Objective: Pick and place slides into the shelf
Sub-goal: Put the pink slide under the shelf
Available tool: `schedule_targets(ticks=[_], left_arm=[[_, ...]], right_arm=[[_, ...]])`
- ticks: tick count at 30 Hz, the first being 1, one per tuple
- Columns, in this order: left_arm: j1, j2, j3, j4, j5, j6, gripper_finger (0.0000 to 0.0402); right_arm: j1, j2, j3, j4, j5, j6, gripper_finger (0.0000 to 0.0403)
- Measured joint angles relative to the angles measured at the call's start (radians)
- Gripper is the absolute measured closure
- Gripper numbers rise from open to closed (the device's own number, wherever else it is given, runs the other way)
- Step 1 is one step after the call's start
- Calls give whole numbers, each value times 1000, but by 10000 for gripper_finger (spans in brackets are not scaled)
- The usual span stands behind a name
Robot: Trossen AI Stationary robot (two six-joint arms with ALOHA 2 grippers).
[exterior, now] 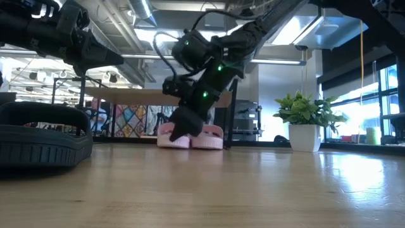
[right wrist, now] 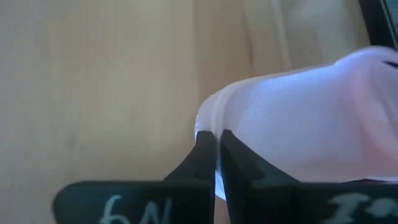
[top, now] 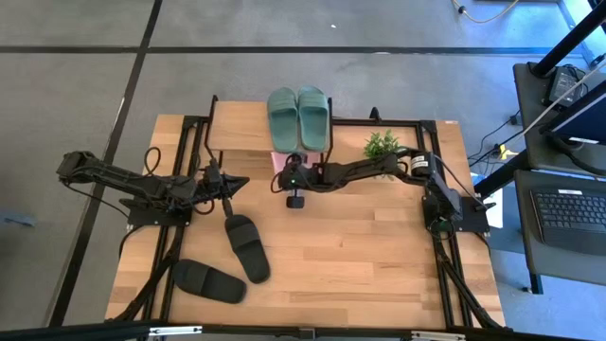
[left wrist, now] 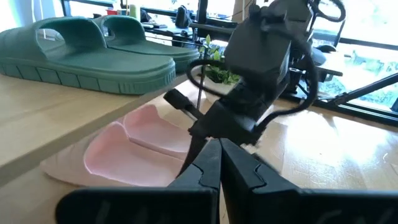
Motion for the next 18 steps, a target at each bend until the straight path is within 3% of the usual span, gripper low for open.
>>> schedule_targets(ticks=[10, 18], left_arm=[[0, 0, 0, 0, 0, 0, 401], [0, 0, 0, 0, 0, 0, 401]], right_arm=[[-2, 31, 3, 18, 29, 1, 389], [-3, 33, 19, 12, 20, -2, 316]])
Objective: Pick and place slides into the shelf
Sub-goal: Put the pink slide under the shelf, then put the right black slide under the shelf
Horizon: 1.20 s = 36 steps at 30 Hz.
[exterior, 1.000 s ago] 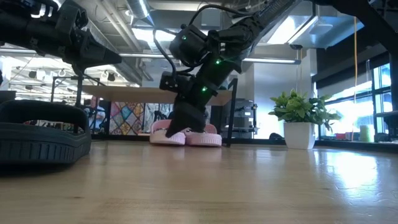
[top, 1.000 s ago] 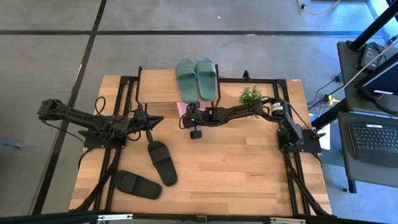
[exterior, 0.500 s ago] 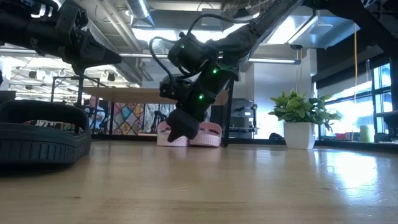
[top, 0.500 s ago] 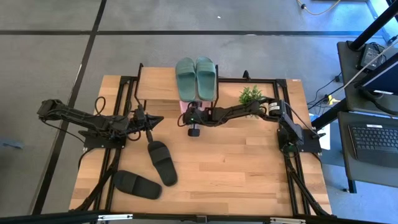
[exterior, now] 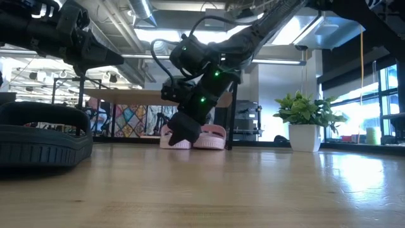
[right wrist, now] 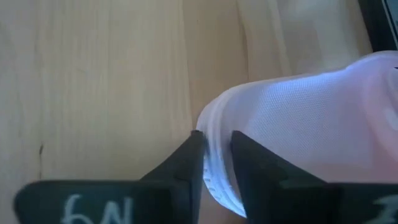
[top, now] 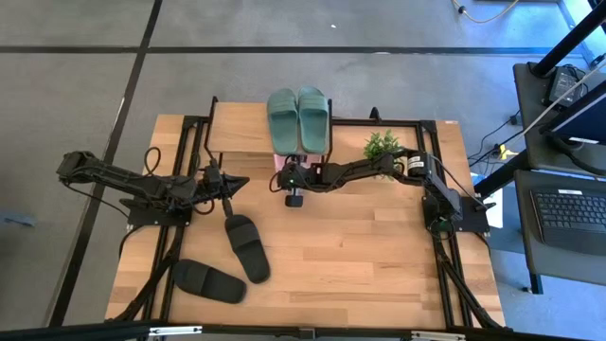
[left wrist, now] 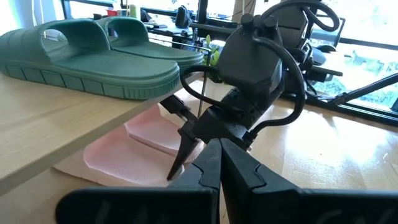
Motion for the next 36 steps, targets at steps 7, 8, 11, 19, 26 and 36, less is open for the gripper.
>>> schedule_targets(ticks=[7, 8, 11, 19, 26, 36], left_arm=[[0, 0, 0, 0, 0, 0, 401], [0, 0, 0, 0, 0, 0, 401], [0, 0, 0, 0, 0, 0, 401], [0, 0, 0, 0, 0, 0, 401], [0, 0, 0, 3, 0, 0, 401], [-2, -1, 0, 18, 27, -1, 401]], right_arm=[[-1, 1, 0, -2, 2, -3, 257], [-1, 1, 0, -3, 3, -3, 245], [-1, 1, 0, -2, 3, -4, 207], [27, -38, 0, -47, 11, -8, 148], [95, -135, 4, -99, 22, -10, 145], [226, -208, 4, -61, -72, -88, 144]])
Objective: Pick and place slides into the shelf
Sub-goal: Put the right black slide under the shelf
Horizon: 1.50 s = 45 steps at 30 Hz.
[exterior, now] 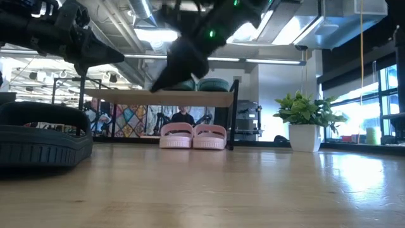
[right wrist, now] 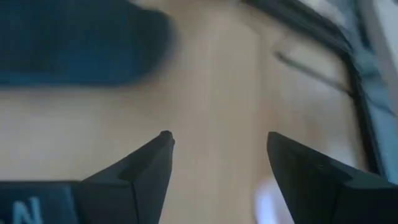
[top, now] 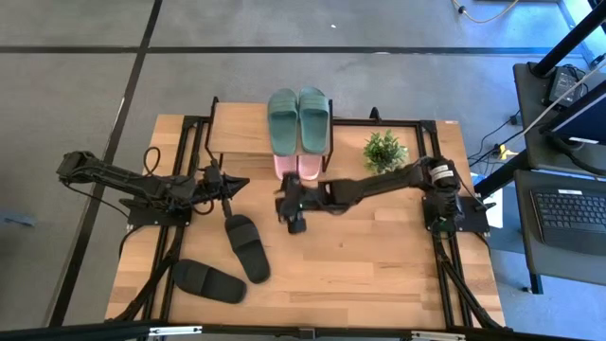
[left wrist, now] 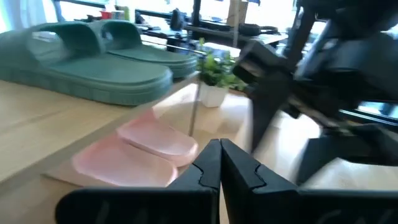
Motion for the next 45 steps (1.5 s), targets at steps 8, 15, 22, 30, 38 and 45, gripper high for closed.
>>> schedule_targets(ticks=[8, 15, 22, 30, 38, 45], left_arm=[[-81, -2, 0, -1, 199, -29, 401], [-208, -2, 0, 8, 221, -57, 401], [-290, -2, 0, 17, 210, -60, 401], [-326, -2, 0, 21, 208, -61, 401], [-327, -2, 0, 20, 208, -63, 401], [-327, -2, 0, 16, 208, -82, 401]], right_arm=[[102, 19, -1, 150, -45, -94, 144], [121, 119, -1, 382, -46, -96, 144], [122, 208, -2, 476, -51, -95, 149], [130, 263, 9, 561, -101, -43, 180], [141, 353, 142, 478, -70, -94, 200], [140, 434, 294, 307, 154, -95, 201]])
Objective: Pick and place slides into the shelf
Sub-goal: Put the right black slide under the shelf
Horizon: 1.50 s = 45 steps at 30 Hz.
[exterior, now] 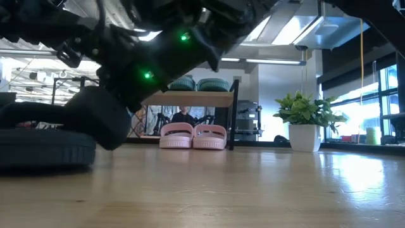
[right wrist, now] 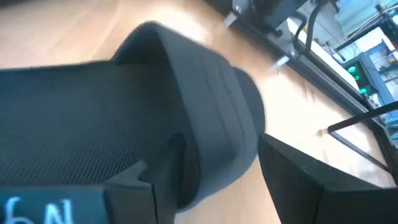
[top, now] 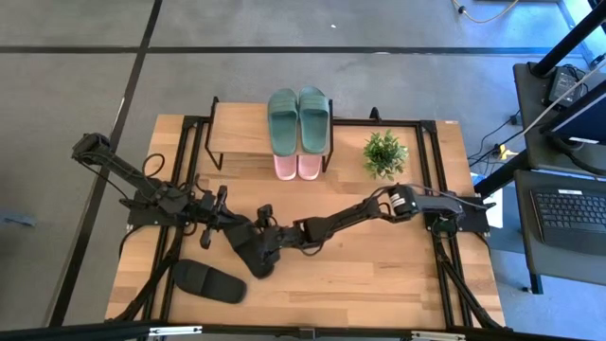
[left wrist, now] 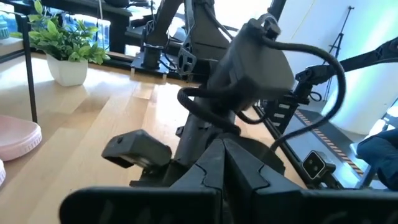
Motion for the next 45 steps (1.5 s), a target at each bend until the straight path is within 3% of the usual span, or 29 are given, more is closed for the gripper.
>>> schedule_targets(ticks=[5, 14, 17, 23, 30, 45], left_arm=[[0, 0, 0, -11, 0, -6, 401], [0, 0, 0, -12, 0, -7, 401], [0, 0, 0, -12, 0, -10, 401], [0, 0, 0, -11, 0, -30, 401], [0, 0, 0, 19, -11, -31, 401], [-43, -8, 0, -90, -16, -85, 401]], right_arm=[[0, 9, 30, -47, 6, 2, 230], [-2, 9, 31, -57, 2, -4, 387], [-2, 9, 31, -59, 10, -3, 385], [-19, -30, 28, -117, 172, 17, 390], [-68, -56, 106, -227, 172, 265, 390], [-165, -51, 106, -306, 205, 389, 390]])
